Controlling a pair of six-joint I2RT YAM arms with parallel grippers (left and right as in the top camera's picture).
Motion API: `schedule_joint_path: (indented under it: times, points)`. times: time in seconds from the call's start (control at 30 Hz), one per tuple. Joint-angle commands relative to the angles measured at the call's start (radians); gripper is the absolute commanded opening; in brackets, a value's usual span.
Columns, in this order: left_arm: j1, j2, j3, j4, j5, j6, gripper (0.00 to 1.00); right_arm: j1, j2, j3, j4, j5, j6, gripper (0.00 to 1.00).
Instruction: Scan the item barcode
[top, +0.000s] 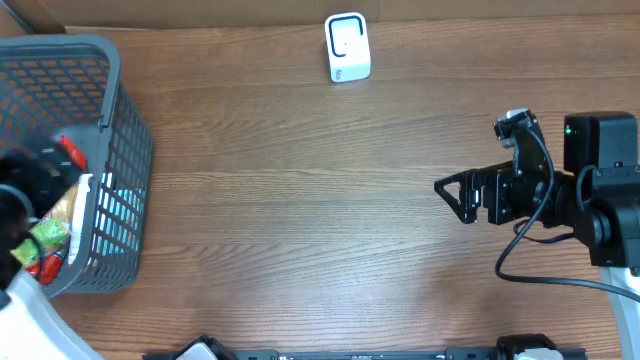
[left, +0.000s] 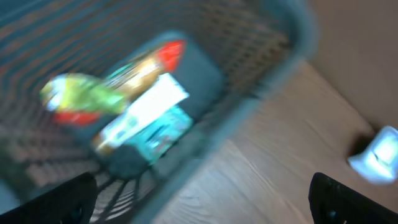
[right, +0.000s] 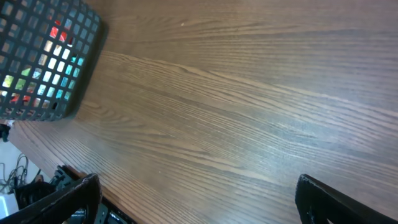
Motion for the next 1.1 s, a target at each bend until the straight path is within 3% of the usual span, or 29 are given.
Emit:
schedule_joint_path:
  times: [0.0,0.17,0.27,0.43,0.8,0.93,1.07]
  points:
    - [0.146,0.085,0.006,-0.028,-0.048,-0.139,0.98,0.004,-0.003,0.024,-0.013,0.025,-0.002,1.00]
    - [0.224,0.174,-0.056,-0.034,-0.198,-0.328,0.98,0.004,-0.003,0.024,-0.031,0.025,-0.002,1.00]
    - [0.225,0.214,-0.121,0.002,-0.239,-0.381,0.99,0.004,-0.003,0.024,-0.038,0.025,-0.002,1.00]
    - [0.222,0.271,-0.219,0.105,-0.238,-0.407,0.99,0.004,-0.003,0.024,-0.058,0.025,-0.002,1.00]
    - [0.146,0.392,-0.227,0.200,-0.309,-0.397,0.96,0.004,-0.003,0.024,-0.056,0.025,-0.002,1.00]
    - [0.148,0.444,-0.263,0.192,-0.413,-0.471,0.97,0.004,-0.003,0.024,-0.056,0.025,-0.002,1.00]
    - [0.165,0.483,-0.332,0.222,-0.422,-0.531,0.98,0.004,-0.002,0.024,-0.055,0.026,-0.003,1.00]
